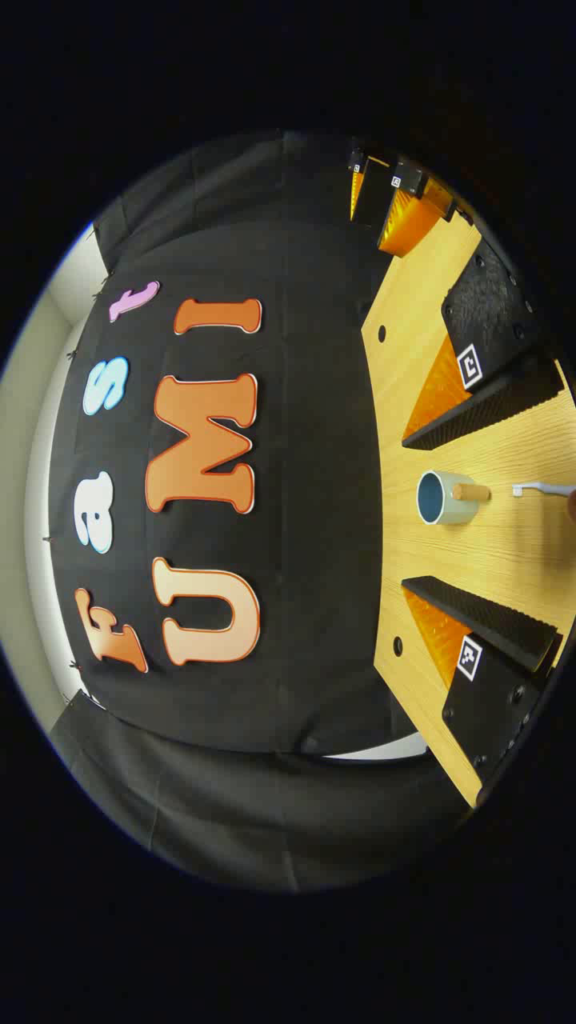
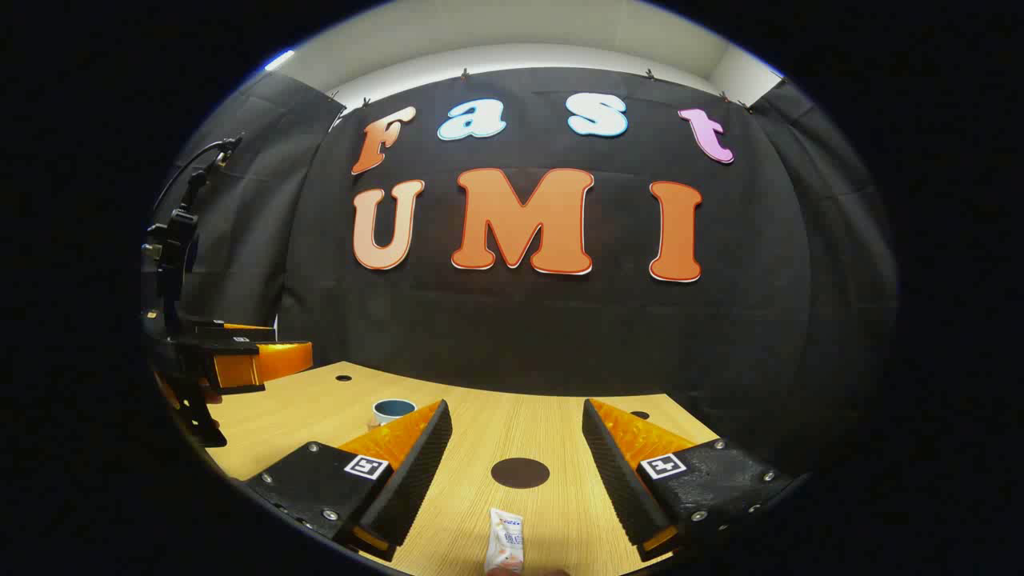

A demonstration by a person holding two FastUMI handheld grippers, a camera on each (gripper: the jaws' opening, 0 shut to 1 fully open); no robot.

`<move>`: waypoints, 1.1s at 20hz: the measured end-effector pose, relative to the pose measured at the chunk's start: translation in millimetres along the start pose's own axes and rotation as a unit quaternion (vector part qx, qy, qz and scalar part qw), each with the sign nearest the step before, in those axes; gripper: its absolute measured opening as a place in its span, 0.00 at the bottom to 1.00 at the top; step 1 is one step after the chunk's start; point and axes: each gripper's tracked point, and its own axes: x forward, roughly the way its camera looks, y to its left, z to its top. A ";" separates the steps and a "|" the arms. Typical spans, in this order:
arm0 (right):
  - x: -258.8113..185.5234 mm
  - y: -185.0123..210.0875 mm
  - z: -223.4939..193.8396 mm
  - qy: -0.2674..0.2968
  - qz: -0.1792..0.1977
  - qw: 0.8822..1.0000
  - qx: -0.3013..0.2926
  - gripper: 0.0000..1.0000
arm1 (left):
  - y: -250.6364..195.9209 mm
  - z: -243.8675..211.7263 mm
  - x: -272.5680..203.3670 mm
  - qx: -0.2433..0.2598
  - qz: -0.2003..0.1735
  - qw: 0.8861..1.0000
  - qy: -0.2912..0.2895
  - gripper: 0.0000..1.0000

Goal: Put the toothbrush and toothpaste on the desktop into the cup, then pick up the cup and place it on the coaster on the desktop.

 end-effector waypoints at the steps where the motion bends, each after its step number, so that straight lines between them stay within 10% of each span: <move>1: -4.1 0.4 -3.7 0.003 0.002 1.000 0.001 1.00 | -3.2 -4.7 -1.6 0.002 0.002 1.000 0.001 0.95; 22: -8.9 11.1 -9.6 -0.003 0.002 1.000 -0.016 0.98 | 10.8 -29.6 -16.9 -0.021 0.005 1.000 0.017 0.95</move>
